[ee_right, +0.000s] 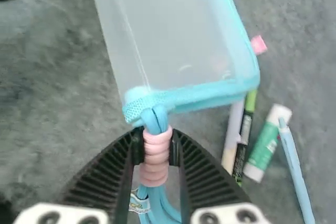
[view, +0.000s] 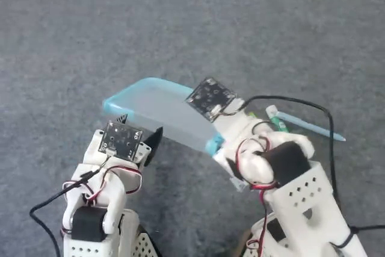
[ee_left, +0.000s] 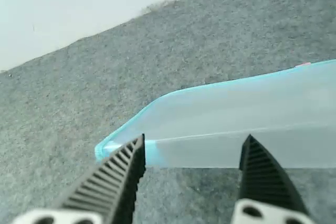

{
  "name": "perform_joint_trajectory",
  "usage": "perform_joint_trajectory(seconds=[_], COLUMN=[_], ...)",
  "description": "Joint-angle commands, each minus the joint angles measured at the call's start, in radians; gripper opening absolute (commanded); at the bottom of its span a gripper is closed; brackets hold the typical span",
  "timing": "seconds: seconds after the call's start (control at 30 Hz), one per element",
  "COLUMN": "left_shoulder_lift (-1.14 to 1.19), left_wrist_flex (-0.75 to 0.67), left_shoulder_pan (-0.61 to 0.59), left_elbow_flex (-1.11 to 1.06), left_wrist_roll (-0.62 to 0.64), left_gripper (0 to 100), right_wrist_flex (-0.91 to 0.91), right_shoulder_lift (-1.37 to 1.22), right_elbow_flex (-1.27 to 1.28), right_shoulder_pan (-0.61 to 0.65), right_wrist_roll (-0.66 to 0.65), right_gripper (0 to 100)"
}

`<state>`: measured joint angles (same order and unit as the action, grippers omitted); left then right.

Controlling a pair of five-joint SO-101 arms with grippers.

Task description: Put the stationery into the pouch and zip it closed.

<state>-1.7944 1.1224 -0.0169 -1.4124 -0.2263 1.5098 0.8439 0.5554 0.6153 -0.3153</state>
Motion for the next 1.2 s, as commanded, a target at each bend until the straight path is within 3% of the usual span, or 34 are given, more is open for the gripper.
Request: perform_joint_trajectory(seconds=[0.0, 0.23, 0.57, 0.77, 1.17], left_shoulder_lift=[-0.008, -0.009, -0.009, -0.009, -0.006], left_wrist_flex=[0.012, 0.006, 0.008, 0.012, -0.020], left_shoulder_pan=[0.049, 0.009, -0.198, -0.212, -0.193], left_elbow_flex=[0.073, 0.096, 0.091, 0.079, 0.064], left_wrist_roll=[0.051, 0.068, 0.069, 0.069, 0.155], left_gripper=[27, 27, 27, 27, 32], right_wrist_flex=[-0.074, -0.308, -0.389, -0.430, -0.420], right_shoulder_lift=[0.030, -0.166, -0.483, -0.553, -0.552], right_elbow_flex=[0.011, 0.009, -0.261, -0.281, -0.275], right_shoulder_pan=[0.051, 0.071, 0.087, 0.140, 0.088], right_wrist_roll=[0.020, 0.109, 0.199, 0.219, 0.265], right_gripper=[0.7, 0.7, 0.7, 0.7, 0.6])
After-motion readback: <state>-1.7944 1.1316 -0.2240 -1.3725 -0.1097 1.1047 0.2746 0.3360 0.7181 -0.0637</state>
